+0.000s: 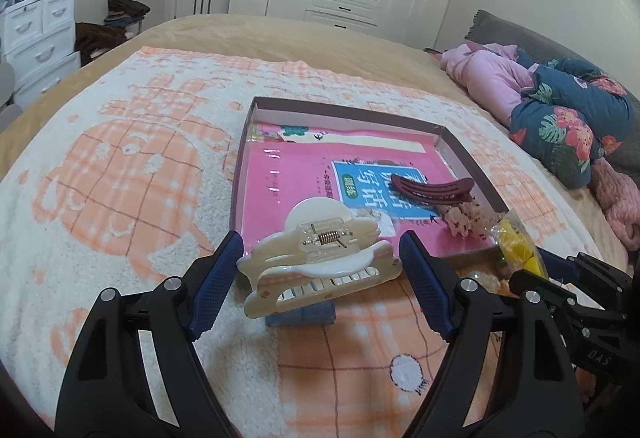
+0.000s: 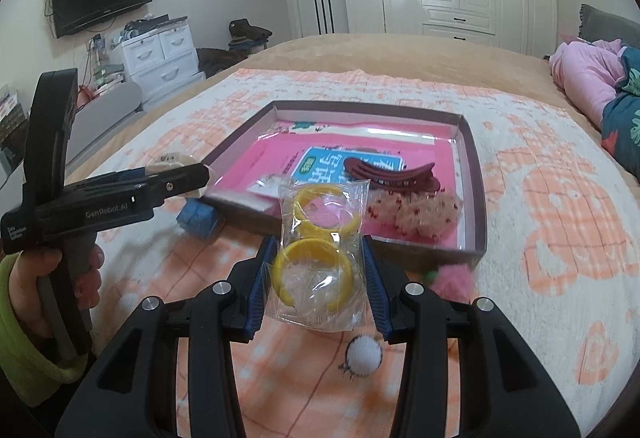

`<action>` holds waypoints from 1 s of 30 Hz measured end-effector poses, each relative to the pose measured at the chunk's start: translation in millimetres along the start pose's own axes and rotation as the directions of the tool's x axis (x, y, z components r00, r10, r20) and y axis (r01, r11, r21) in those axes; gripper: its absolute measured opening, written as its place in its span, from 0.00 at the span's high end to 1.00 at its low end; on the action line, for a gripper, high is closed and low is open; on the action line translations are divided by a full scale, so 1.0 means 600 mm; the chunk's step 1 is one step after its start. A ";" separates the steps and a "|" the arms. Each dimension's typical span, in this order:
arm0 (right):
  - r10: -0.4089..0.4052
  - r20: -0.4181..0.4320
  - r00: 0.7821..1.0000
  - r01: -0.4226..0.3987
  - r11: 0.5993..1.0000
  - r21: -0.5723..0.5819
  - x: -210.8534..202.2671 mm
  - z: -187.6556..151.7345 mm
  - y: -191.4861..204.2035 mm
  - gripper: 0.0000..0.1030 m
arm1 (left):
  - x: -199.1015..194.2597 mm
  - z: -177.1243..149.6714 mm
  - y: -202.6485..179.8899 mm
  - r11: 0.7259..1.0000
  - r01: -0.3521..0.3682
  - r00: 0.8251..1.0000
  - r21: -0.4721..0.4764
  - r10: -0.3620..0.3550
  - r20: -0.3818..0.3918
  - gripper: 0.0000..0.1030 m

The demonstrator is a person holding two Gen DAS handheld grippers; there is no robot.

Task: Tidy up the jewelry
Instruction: 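Carry the hair bands and claw clip into the tray with both tools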

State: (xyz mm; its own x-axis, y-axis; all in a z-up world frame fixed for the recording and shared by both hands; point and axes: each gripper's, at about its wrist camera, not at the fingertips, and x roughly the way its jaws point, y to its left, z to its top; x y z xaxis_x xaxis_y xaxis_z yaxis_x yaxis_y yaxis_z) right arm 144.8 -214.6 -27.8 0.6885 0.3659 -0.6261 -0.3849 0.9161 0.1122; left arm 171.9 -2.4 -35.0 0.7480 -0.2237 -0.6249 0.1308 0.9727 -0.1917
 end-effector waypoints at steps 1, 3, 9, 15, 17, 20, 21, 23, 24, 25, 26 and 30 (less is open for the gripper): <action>-0.002 0.003 1.000 0.002 1.000 -0.001 0.001 0.002 -0.001 0.61 | 0.000 0.002 0.002 1.000 -0.002 1.000 -0.003 0.002 0.003 0.31; -0.005 0.008 1.000 0.005 1.000 0.000 0.004 0.008 -0.005 0.61 | 0.002 0.006 0.005 1.000 -0.003 1.000 -0.009 0.003 0.006 0.31; -0.019 0.031 0.999 0.019 1.000 0.007 0.011 0.031 -0.020 0.61 | 0.010 0.020 0.007 1.000 -0.010 1.000 -0.007 0.010 0.013 0.31; -0.045 0.053 0.998 0.044 0.999 0.017 0.020 0.054 -0.041 0.60 | 0.023 0.037 0.011 1.000 -0.019 1.000 -0.012 0.019 0.015 0.31; -0.054 0.055 0.997 0.052 0.998 0.023 0.026 0.060 -0.049 0.60 | 0.028 0.042 0.014 1.000 -0.024 1.000 -0.011 0.024 0.016 0.31; -0.063 0.056 0.996 0.061 0.998 0.034 0.034 0.068 -0.059 0.60 | 0.036 0.055 0.020 0.999 -0.024 1.000 -0.025 0.024 0.011 0.31; -0.067 0.055 0.996 0.065 0.997 0.037 0.037 0.070 -0.063 0.60 | 0.040 0.060 0.023 0.999 -0.023 1.000 -0.030 0.023 0.010 0.31; -0.071 0.054 0.996 0.069 0.997 0.041 0.042 0.073 -0.068 0.60 | 0.046 0.068 0.027 0.999 -0.028 1.000 -0.029 0.028 0.009 0.31; -0.074 0.053 0.996 0.071 0.997 0.041 0.044 0.074 -0.069 0.60 | 0.050 0.071 0.028 0.999 -0.031 0.999 -0.028 0.031 0.007 0.31; -0.078 0.053 0.996 0.076 0.996 0.042 0.048 0.076 -0.072 0.60 | 0.054 0.073 0.029 0.999 -0.033 0.999 -0.027 0.033 0.005 0.31; -0.081 0.052 0.995 0.078 0.996 0.043 0.051 0.078 -0.074 0.60 | 0.058 0.075 0.030 0.999 -0.037 0.999 -0.027 0.037 0.002 0.31; -0.085 0.045 0.995 0.083 0.996 0.043 0.063 0.083 -0.081 0.60 | 0.077 0.078 0.032 0.999 -0.046 0.999 -0.019 0.046 -0.013 0.31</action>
State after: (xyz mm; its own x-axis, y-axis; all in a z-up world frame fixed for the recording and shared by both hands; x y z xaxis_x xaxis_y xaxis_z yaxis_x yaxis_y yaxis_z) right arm 220.1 -237.2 -18.4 0.7459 0.2934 -0.5980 -0.2991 0.9497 0.0929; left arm 239.4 8.5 -32.0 0.7448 -0.1792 -0.6427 0.0834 0.9807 -0.1769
